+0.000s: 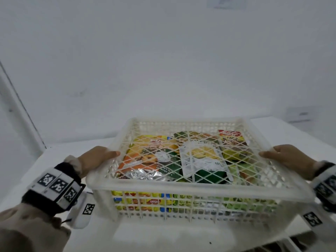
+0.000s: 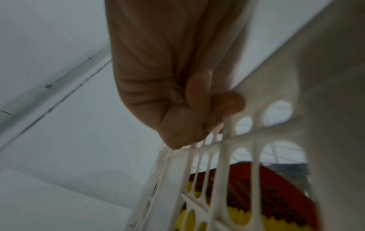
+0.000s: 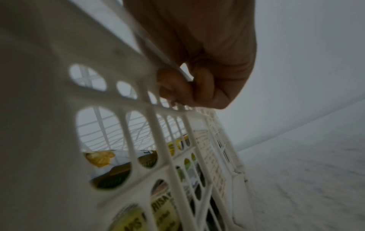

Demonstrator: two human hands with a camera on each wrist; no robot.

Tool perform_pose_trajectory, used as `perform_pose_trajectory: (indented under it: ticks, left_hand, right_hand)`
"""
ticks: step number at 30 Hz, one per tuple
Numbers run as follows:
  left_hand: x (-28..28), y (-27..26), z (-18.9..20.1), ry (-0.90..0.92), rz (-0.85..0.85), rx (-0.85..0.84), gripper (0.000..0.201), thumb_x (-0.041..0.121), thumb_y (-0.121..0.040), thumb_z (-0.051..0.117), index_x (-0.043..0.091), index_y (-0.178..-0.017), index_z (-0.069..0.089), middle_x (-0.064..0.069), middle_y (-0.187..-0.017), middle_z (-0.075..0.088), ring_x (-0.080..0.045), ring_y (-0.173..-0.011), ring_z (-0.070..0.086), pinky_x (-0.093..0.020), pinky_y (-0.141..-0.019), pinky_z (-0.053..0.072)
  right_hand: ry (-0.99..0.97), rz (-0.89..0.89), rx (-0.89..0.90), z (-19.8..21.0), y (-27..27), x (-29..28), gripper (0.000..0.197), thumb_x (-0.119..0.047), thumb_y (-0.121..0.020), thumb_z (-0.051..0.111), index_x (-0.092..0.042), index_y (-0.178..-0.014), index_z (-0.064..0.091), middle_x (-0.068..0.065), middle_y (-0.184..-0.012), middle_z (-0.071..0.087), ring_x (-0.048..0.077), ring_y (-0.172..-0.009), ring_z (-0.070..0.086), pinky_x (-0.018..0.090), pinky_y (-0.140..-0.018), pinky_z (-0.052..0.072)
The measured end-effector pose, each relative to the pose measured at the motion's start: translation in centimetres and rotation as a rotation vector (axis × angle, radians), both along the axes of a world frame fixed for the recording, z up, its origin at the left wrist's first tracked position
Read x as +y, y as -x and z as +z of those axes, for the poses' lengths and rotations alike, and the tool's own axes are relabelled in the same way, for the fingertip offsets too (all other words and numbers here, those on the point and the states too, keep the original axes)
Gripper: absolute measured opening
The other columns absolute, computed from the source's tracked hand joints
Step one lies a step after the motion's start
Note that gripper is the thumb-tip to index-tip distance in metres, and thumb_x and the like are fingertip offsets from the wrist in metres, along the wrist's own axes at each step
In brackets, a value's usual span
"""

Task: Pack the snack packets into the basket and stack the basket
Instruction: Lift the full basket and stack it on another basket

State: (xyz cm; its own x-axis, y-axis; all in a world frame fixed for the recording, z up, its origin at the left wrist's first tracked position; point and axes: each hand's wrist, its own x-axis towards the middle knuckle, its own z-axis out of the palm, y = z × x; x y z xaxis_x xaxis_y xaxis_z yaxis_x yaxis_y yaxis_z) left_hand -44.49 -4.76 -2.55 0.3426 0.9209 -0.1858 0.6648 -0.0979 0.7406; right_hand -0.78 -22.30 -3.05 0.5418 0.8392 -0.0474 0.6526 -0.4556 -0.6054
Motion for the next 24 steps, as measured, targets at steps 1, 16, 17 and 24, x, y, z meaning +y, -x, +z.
perform_pose_trajectory:
  ticks: [1, 16, 17, 24]
  left_hand:
    - [-0.2, -1.5, 0.0, -0.011, -0.017, 0.009, 0.068, 0.048, -0.075, 0.062, -0.017, -0.093, 0.060, -0.030, -0.096, 0.066, -0.039, -0.086, 0.062, -0.050, -0.090, 0.044]
    - [-8.5, -36.9, -0.9, -0.144, -0.382, 0.056, 0.040, 0.030, -0.091, 0.054, 0.001, -0.063, 0.051, -0.010, -0.065, 0.051, -0.023, -0.068, 0.047, -0.030, -0.062, 0.034]
    - [-9.3, -39.3, -0.9, -0.161, -0.405, 0.057, 0.040, 0.031, -0.091, 0.054, 0.002, -0.063, 0.049, -0.010, -0.064, 0.048, -0.023, -0.067, 0.044, -0.030, -0.060, 0.032]
    - [-13.8, -56.1, -0.7, -0.190, -0.548, 0.060, 0.047, 0.032, -0.089, 0.056, 0.006, -0.053, 0.041, -0.006, -0.057, 0.042, -0.017, -0.056, 0.039, -0.029, -0.056, 0.029]
  right_hand:
    - [-0.007, -0.023, -0.016, -0.1, -1.2, -1.4, 0.078, -0.077, -0.033, 0.056, -0.003, -0.058, 0.047, 0.012, -0.059, 0.046, 0.022, -0.054, 0.041, 0.031, -0.054, 0.031]
    - [-0.098, -0.381, 0.015, -0.4, -25.6, -25.6, 0.044, -0.036, -0.084, 0.061, 0.005, -0.067, 0.061, 0.010, -0.051, 0.058, 0.027, -0.055, 0.053, 0.031, -0.054, 0.040]
    - [-0.097, -0.411, 0.013, -0.3, -27.2, -27.3, 0.037, -0.027, -0.086, 0.061, 0.001, -0.062, 0.059, 0.005, -0.046, 0.056, 0.026, -0.053, 0.051, 0.030, -0.053, 0.039]
    - [-0.133, -0.625, 0.046, 0.1, -37.4, -37.1, 0.035, -0.023, -0.087, 0.062, 0.000, -0.061, 0.055, 0.001, -0.043, 0.053, 0.016, -0.038, 0.047, 0.025, -0.044, 0.037]
